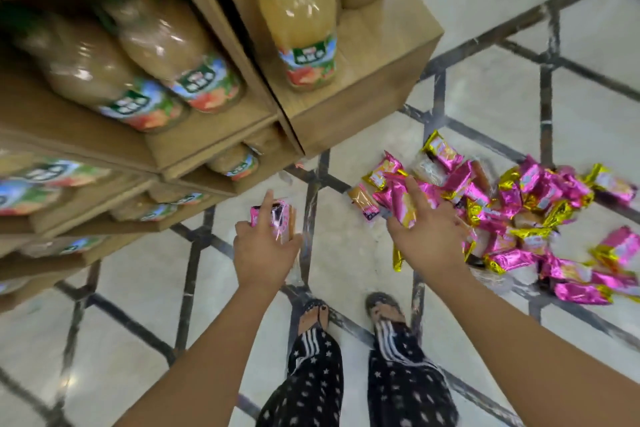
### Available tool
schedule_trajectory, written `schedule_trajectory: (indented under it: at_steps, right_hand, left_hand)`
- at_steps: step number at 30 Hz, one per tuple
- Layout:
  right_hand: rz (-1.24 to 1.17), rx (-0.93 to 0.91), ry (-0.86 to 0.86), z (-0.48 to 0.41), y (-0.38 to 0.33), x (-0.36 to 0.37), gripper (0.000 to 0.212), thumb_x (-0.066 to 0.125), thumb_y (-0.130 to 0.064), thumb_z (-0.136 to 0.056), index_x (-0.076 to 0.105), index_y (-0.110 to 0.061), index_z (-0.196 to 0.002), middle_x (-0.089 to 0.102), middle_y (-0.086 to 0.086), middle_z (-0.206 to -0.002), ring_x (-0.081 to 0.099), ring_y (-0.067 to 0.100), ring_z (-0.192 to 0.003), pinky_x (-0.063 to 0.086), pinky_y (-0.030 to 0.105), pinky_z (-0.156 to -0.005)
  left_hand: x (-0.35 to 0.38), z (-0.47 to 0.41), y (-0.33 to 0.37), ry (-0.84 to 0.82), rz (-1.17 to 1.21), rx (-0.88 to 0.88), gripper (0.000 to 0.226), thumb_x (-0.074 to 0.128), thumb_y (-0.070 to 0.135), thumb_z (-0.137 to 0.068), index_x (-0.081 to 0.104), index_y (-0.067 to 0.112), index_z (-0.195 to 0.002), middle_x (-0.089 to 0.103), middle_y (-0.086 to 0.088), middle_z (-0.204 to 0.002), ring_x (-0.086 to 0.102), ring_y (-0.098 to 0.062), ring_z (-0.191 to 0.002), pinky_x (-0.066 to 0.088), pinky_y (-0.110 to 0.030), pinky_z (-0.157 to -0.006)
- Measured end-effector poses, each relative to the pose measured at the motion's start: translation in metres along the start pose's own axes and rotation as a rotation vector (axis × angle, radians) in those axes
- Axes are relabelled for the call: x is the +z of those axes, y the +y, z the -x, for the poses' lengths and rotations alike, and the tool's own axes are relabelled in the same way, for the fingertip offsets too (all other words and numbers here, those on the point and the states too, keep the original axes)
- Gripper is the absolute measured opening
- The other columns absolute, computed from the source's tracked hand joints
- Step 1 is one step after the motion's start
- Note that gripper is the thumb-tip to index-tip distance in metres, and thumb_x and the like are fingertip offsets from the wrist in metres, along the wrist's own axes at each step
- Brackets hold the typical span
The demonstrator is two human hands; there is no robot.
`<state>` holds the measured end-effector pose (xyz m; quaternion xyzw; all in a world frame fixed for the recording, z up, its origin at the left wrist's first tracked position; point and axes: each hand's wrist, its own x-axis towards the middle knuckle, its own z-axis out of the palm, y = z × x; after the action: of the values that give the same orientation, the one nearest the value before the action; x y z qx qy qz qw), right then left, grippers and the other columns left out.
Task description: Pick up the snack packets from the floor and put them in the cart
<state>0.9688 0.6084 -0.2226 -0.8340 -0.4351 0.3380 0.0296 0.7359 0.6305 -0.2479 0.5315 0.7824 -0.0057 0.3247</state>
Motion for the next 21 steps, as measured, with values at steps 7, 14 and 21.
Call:
schedule_trajectory:
  at_steps: [7, 14, 21]
  right_hand:
    - [-0.250, -0.116, -0.016, 0.111, -0.050, -0.052, 0.076, 0.062, -0.041, -0.087, 0.019, -0.050, -0.149, 0.044, 0.018, -0.124, 0.055, 0.031, -0.101, 0.041, 0.036, -0.087]
    - [-0.089, -0.413, -0.212, 0.204, -0.081, -0.075, 0.076, 0.062, -0.038, -0.087, 0.019, -0.052, -0.149, 0.043, 0.020, -0.128, 0.054, 0.022, -0.073, 0.042, 0.031, -0.075]
    - [0.160, -0.759, -0.420, 0.287, -0.125, -0.074, 0.074, 0.061, -0.033, -0.087, 0.025, -0.045, -0.150, 0.051, 0.017, -0.096, 0.046, 0.012, -0.064, 0.031, 0.023, -0.055]
  left_hand:
    - [-0.106, 0.141, -0.025, 0.255, 0.294, -0.294, 0.079, 0.070, 0.030, -0.076, 0.034, 0.041, -0.146, 0.054, -0.014, -0.119, 0.056, -0.029, -0.090, 0.049, -0.036, -0.083]
    - [-0.164, 0.281, -0.048, 0.426, 0.439, -0.544, 0.081, 0.067, 0.031, -0.078, 0.026, 0.052, -0.146, 0.043, -0.005, -0.115, 0.053, -0.025, -0.090, 0.043, -0.033, -0.079]
    - [-0.188, 0.381, -0.107, 0.529, 0.508, -0.737, 0.078, 0.067, 0.032, -0.081, 0.029, 0.050, -0.147, 0.045, -0.007, -0.121, 0.049, -0.018, -0.080, 0.039, -0.029, -0.072]
